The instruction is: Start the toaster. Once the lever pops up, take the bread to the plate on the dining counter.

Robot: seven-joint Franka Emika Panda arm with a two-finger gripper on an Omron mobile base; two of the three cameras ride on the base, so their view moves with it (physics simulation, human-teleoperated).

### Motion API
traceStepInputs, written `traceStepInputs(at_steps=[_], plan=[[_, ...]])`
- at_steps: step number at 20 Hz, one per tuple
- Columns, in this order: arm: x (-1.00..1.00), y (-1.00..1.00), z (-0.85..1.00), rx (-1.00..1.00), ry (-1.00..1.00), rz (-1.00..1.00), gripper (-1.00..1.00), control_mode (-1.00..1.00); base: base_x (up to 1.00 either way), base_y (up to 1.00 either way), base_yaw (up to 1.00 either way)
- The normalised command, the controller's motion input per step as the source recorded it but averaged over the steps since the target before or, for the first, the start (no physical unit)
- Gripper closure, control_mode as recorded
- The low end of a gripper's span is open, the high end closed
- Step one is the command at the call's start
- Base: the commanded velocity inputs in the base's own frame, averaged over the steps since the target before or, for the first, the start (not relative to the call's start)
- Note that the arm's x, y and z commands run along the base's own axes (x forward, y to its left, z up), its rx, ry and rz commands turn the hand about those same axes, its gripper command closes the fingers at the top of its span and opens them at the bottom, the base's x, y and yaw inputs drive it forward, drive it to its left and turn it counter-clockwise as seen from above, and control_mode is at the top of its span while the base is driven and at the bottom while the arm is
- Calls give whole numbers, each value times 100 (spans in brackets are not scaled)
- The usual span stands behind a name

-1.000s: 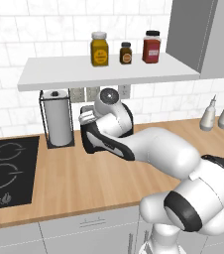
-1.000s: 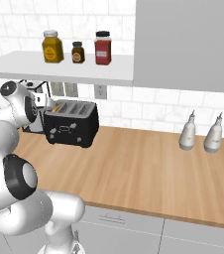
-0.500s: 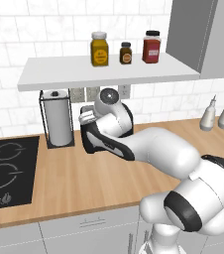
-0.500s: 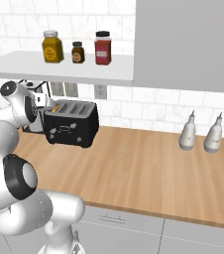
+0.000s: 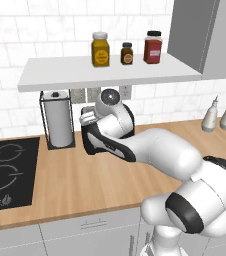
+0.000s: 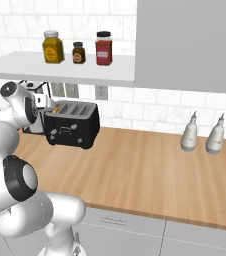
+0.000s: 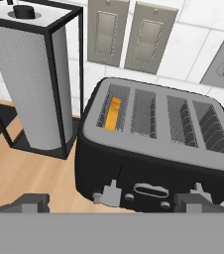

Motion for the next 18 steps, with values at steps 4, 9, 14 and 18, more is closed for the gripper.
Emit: traceStepInputs(at_steps=[4,9,14,18], plan=[[0,0,0,0,0,0,-100,-100,0,0,0],[0,0,0,0,0,0,-100,-100,0,0,0],[0,0,0,0,0,0,-100,-100,0,0,0],[0,0,0,0,0,0,-100,-100,0,0,0]])
